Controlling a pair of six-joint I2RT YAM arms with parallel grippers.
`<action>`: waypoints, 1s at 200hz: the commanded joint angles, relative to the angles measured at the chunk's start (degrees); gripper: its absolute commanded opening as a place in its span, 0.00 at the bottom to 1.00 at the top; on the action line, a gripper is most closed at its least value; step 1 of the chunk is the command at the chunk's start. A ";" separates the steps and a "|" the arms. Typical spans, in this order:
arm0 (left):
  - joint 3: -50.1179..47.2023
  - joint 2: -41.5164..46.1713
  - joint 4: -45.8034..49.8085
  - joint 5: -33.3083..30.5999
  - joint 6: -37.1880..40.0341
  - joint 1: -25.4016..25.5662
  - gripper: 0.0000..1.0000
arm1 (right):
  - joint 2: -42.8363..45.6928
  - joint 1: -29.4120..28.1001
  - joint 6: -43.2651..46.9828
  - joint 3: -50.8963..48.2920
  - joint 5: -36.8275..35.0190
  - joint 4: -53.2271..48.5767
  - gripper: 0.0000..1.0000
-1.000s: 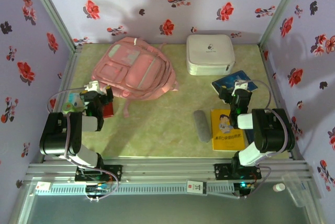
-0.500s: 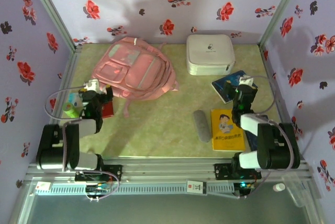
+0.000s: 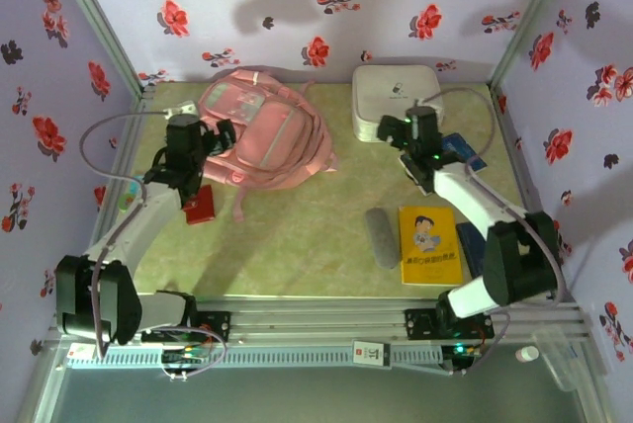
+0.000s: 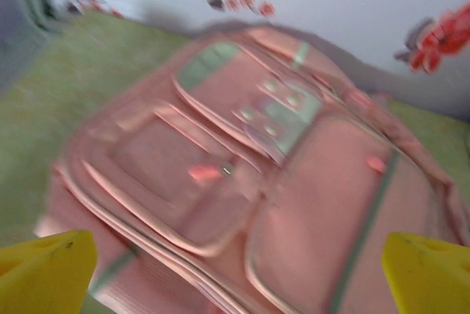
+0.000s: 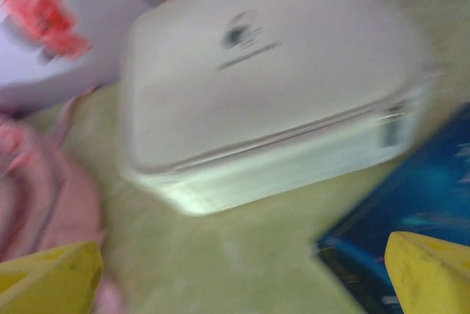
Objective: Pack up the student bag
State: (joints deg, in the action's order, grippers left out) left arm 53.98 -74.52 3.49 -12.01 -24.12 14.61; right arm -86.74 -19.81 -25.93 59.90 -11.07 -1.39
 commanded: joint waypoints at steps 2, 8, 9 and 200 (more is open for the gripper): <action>1.21 -3.55 8.29 8.60 -7.43 2.04 1.00 | -6.68 -5.58 -0.55 7.04 8.46 -5.44 0.99; 1.24 -4.21 7.76 9.63 -8.26 2.69 1.00 | -8.44 -6.67 -0.29 8.79 9.33 -5.89 0.99; 1.23 -4.35 7.68 9.77 -8.46 2.79 1.00 | -9.15 -7.02 -0.20 9.22 9.67 -6.08 0.99; 0.88 -14.91 5.66 18.07 -17.66 4.20 1.00 | -43.09 -12.22 -5.75 36.36 25.14 -18.62 0.86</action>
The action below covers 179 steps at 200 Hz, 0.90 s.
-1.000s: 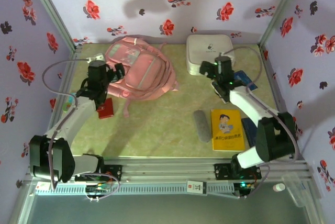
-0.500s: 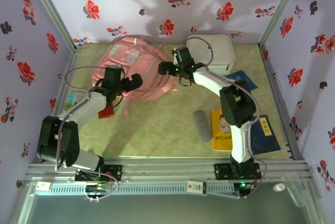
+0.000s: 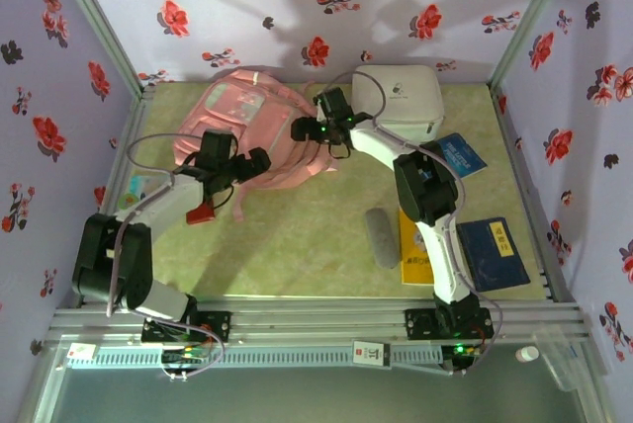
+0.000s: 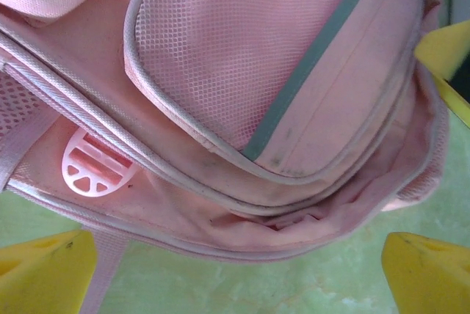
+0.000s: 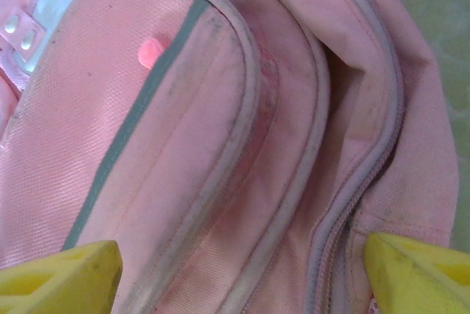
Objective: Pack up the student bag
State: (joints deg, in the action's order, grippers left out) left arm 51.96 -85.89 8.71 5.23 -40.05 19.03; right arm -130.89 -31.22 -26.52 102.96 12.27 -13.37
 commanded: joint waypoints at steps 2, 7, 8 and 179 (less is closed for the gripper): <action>3.06 -3.77 0.43 0.83 -2.01 -0.28 1.00 | 1.36 -0.85 -5.52 -7.42 2.08 -6.53 0.86; 3.37 -4.14 0.43 0.84 -3.05 -0.38 0.99 | 2.12 -1.09 -6.42 -9.26 2.73 -5.97 0.86; 3.43 -4.22 0.43 0.84 -3.21 -0.39 0.99 | 2.30 -1.10 -6.52 -9.66 2.83 -5.88 0.86; -1.16 2.16 2.19 0.91 -12.18 -2.15 0.99 | 20.23 -0.44 1.59 -16.96 -2.84 -1.70 0.86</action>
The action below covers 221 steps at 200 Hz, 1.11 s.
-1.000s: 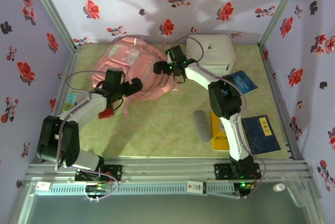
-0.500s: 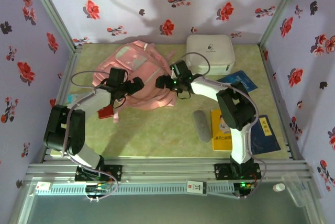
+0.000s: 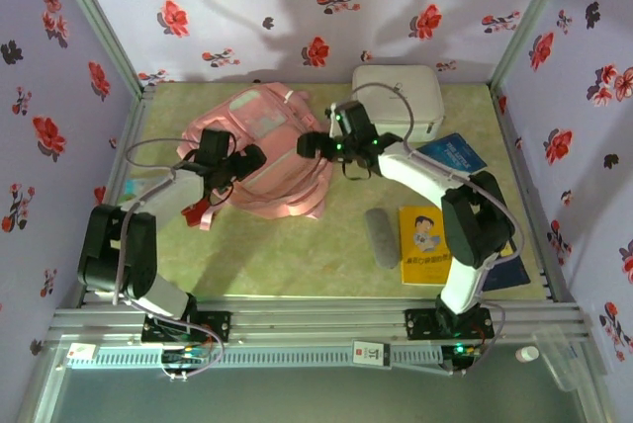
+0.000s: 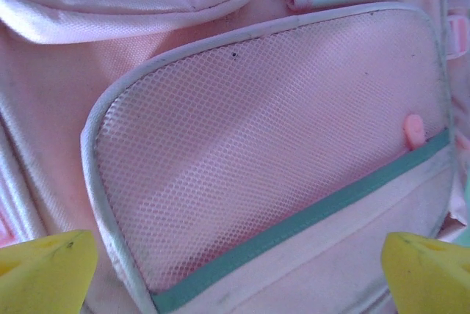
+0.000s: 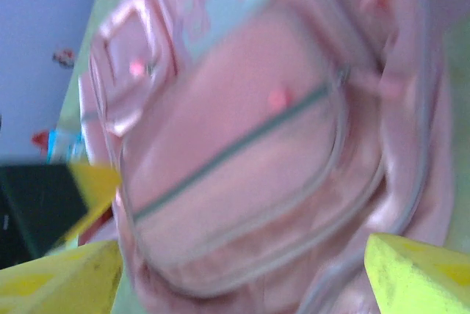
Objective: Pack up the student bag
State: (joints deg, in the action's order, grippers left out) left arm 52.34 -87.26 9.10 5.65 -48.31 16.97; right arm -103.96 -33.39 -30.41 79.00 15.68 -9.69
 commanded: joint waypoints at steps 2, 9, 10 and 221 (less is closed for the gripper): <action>-1.60 3.75 1.84 0.57 -4.01 -0.01 0.99 | -7.31 1.81 5.57 7.84 -6.67 -5.74 0.86; -1.79 4.55 1.89 0.63 -4.39 0.28 0.99 | -9.78 2.12 5.87 10.59 -7.48 -6.91 0.85; -1.80 4.64 1.84 0.66 -4.49 0.27 0.99 | -10.04 2.15 5.92 11.01 -7.63 -7.18 0.85; 20.05 -23.74 10.96 2.90 6.04 -2.40 0.96 | -15.72 0.54 -2.22 4.91 -1.69 -12.62 0.32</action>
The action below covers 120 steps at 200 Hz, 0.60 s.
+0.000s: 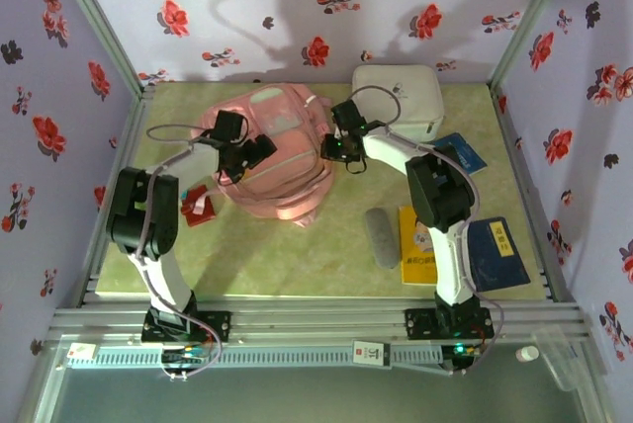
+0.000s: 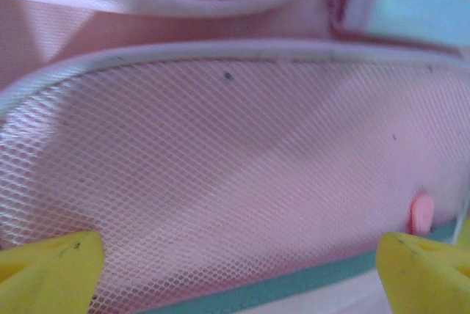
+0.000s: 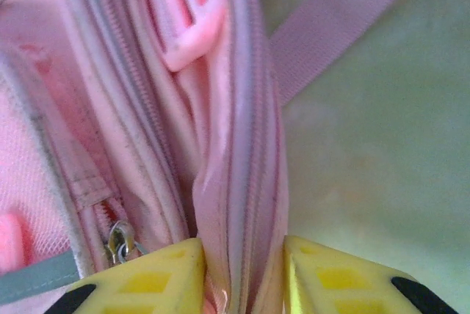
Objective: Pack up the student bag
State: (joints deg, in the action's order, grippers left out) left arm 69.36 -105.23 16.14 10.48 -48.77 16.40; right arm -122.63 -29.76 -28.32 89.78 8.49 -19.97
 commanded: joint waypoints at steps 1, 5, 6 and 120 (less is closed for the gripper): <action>3.17 -5.95 4.00 -1.94 6.72 -1.91 0.96 | 3.06 -3.23 -4.53 -6.03 5.67 -2.17 0.32; 3.98 -6.62 4.28 -1.93 7.34 -2.17 0.96 | 3.48 -3.74 -5.38 -7.19 6.36 -1.28 0.32; 4.22 -6.86 4.35 -1.94 7.49 -2.26 0.96 | 3.64 -3.91 -5.63 -7.48 6.58 -1.07 0.32; 19.43 -0.88 21.57 -15.35 27.91 7.35 1.00 | 27.33 -5.19 -2.91 -19.56 -7.79 9.27 0.79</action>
State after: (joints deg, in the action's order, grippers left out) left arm 88.14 -111.77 31.92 1.26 -30.39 19.57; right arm -100.86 -37.28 -35.31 72.90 8.82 -12.36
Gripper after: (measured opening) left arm 0.994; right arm 0.752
